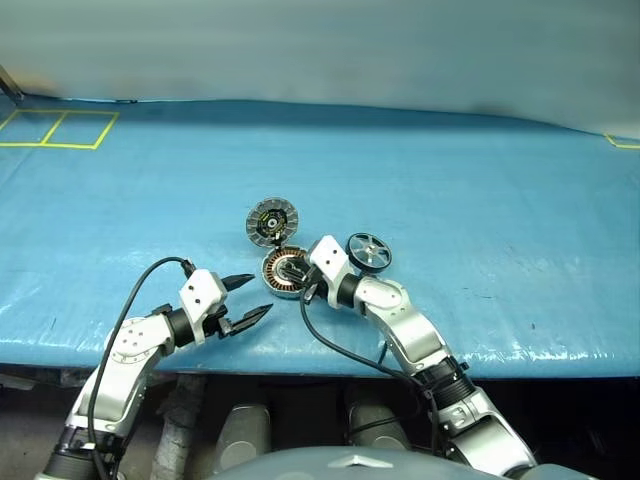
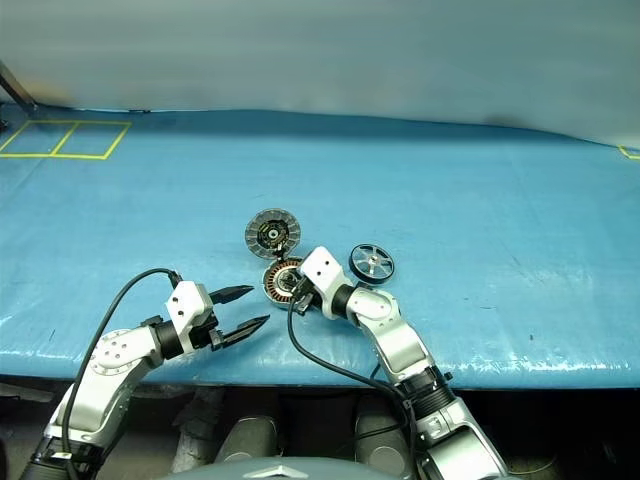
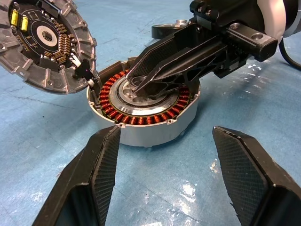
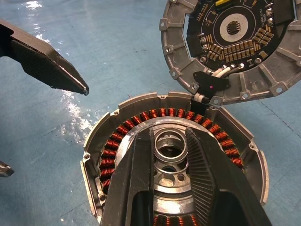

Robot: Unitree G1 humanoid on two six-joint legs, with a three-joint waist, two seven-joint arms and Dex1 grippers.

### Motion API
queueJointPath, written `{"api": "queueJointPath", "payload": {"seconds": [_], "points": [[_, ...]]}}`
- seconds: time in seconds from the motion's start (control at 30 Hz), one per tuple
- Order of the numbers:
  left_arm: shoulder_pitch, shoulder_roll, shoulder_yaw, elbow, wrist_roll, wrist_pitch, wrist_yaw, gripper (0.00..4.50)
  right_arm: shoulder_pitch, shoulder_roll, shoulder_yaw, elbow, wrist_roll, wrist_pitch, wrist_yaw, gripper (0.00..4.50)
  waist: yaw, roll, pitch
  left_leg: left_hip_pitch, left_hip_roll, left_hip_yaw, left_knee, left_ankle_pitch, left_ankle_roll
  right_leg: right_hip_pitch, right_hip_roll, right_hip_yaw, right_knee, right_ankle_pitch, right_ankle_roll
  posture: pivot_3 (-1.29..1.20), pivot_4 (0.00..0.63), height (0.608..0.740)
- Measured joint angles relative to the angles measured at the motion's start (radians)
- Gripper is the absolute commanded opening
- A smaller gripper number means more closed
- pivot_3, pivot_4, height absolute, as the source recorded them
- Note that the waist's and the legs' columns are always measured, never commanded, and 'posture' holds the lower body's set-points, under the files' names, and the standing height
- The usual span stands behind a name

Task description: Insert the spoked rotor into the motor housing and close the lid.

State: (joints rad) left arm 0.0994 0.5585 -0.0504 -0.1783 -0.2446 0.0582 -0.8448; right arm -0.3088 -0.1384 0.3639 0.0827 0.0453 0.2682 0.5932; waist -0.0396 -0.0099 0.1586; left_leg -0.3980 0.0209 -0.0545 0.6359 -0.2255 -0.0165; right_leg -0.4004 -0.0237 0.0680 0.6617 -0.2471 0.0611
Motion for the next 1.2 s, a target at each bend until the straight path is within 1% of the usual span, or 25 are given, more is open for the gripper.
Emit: {"api": "queueJointPath", "payload": {"seconds": [0.37, 0.97, 1.03, 1.07, 1.17, 1.2], "points": [[0.0, 0.0, 0.0, 0.002, 0.008, -0.002, -0.004, 3.35, 0.005, -0.016, 0.007, -0.014, -0.005, 0.002, 0.006, 0.67, 0.0, 0.0, 0.0, 0.0, 0.0, 0.0, -0.001, 0.0, 0.0, 0.0, 0.0, 0.0, 0.0, 0.0, 0.0, 0.0, 0.15, 0.74], [0.0, 0.0, 0.0, 0.016, 0.009, -0.008, -0.004, 3.35, 0.009, -0.01, 0.018, -0.01, -0.028, -0.009, -0.01, 0.67, -0.001, 0.0, 0.0, 0.002, 0.0, 0.0, -0.001, 0.001, -0.001, 0.001, 0.0, 0.0, 0.0, -0.001, -0.001, 0.0, 0.15, 0.74], [0.0, 0.0, 0.0, 0.016, 0.009, -0.008, -0.004, 3.35, 0.009, -0.009, 0.017, -0.01, -0.027, -0.008, -0.009, 1.39, -0.001, 0.0, 0.0, 0.002, 0.0, 0.0, -0.001, 0.001, -0.001, 0.001, 0.0, 0.0, 0.0, -0.001, -0.001, 0.0, 0.15, 0.74], [0.0, 0.0, 0.0, 0.016, 0.01, -0.008, -0.004, 3.35, 0.009, -0.008, 0.016, -0.008, -0.026, -0.008, -0.009, 1.64, -0.001, 0.0, 0.0, 0.002, 0.0, 0.0, -0.001, 0.001, -0.001, 0.001, 0.0, 0.0, 0.0, -0.001, -0.001, 0.0, 0.15, 0.74], [0.0, 0.0, 0.0, 0.016, 0.01, -0.008, -0.004, 3.35, 0.009, -0.005, 0.008, -0.008, -0.024, -0.002, -0.012, 2.63, 0.0, 0.0, 0.0, 0.002, 0.0, 0.0, -0.002, 0.001, -0.001, 0.001, 0.0, 0.0, 0.0, -0.001, -0.001, 0.0, 0.15, 0.74], [0.0, -0.001, 0.0, 0.016, 0.01, -0.008, -0.004, 3.35, 0.01, -0.003, 0.008, -0.01, -0.02, 0.002, -0.012, 2.63, 0.0, 0.0, 0.0, 0.002, 0.0, 0.0, -0.003, 0.001, -0.001, 0.0, 0.0, 0.0, 0.0, 0.0, 0.0, 0.0, 0.15, 0.74]]}}
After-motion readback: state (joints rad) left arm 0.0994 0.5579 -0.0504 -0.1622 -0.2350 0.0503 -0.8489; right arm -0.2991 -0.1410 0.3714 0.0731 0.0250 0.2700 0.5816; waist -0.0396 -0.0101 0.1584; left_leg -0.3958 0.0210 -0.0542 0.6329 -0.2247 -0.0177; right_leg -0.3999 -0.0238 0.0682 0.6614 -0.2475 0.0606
